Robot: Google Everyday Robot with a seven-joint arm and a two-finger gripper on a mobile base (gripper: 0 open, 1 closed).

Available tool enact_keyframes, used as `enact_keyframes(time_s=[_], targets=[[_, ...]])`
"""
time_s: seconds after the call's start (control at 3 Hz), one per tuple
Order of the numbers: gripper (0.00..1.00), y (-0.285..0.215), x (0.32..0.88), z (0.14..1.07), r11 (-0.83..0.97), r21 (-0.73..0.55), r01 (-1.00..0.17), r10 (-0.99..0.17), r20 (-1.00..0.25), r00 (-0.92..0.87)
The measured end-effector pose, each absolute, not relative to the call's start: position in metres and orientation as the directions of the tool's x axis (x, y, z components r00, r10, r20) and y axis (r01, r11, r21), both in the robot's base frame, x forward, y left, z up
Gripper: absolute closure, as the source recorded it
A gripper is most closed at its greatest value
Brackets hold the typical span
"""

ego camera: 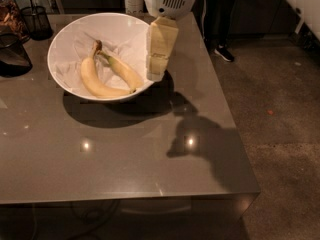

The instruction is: Pick banana from white bowl

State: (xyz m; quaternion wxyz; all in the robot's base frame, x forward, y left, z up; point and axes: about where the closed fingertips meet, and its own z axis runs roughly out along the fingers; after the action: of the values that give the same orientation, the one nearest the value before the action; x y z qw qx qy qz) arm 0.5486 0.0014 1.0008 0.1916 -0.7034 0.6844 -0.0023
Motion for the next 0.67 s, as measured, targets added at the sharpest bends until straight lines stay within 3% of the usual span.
enact_keyframes(time_s=[0.67], targets=[[0.00, 0.0218, 0.5745, 0.9801, 0.141, -0.220, -0.965, -0.949, -0.307, -0.069]])
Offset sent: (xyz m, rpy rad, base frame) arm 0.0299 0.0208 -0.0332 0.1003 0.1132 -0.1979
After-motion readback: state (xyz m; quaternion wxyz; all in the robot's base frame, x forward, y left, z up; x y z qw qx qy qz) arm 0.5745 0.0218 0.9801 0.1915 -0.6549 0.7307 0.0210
